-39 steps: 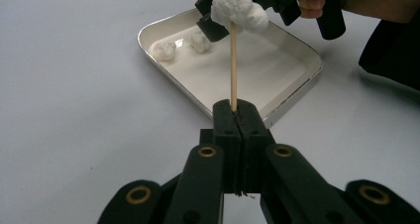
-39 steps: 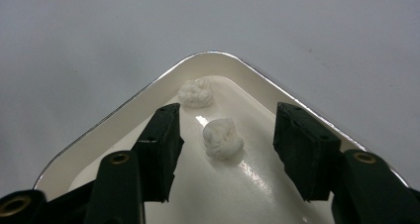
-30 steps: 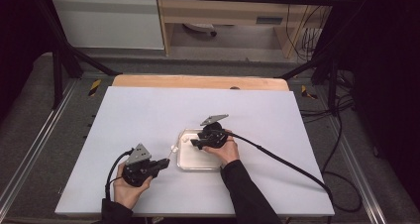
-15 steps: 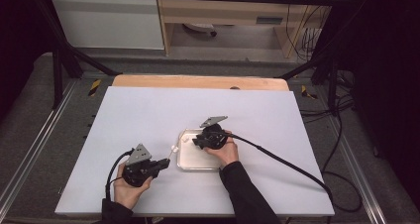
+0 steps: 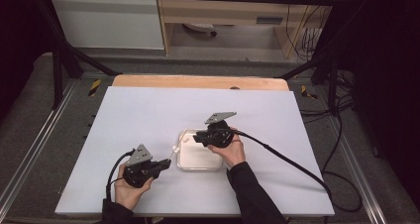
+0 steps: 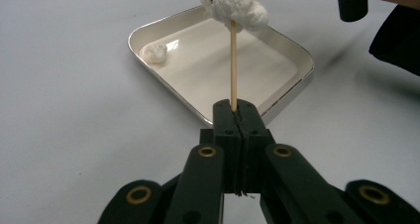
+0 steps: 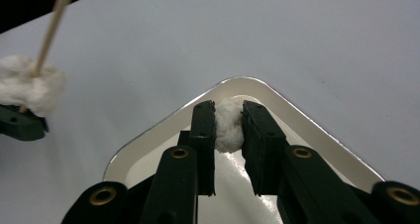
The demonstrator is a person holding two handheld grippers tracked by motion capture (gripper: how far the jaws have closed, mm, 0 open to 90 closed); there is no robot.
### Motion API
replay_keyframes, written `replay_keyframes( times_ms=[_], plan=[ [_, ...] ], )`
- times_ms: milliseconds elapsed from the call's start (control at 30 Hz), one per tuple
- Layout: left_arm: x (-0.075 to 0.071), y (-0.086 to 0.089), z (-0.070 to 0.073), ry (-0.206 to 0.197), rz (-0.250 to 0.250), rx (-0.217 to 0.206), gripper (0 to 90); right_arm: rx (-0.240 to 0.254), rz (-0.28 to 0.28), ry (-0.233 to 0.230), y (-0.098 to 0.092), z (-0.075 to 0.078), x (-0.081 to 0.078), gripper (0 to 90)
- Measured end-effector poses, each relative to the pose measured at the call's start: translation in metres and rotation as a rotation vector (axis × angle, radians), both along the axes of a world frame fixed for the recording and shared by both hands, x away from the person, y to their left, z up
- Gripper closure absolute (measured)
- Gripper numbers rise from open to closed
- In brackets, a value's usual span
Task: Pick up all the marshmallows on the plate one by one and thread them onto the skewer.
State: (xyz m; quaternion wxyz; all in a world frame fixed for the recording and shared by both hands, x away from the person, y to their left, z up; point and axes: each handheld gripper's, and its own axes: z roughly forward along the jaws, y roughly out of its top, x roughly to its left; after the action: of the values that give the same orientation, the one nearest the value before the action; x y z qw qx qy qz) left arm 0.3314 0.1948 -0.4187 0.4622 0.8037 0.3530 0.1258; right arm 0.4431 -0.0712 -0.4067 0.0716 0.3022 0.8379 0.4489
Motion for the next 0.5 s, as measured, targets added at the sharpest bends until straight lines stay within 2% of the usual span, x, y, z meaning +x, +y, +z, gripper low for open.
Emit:
replay_keyframes(
  times_ms=[500],
  plan=[
    [-0.003,-0.005,0.001,-0.004,-0.022,0.002,88.5,0.134,-0.005,-0.014,-0.036,0.033,-0.02,76.7]
  ],
)
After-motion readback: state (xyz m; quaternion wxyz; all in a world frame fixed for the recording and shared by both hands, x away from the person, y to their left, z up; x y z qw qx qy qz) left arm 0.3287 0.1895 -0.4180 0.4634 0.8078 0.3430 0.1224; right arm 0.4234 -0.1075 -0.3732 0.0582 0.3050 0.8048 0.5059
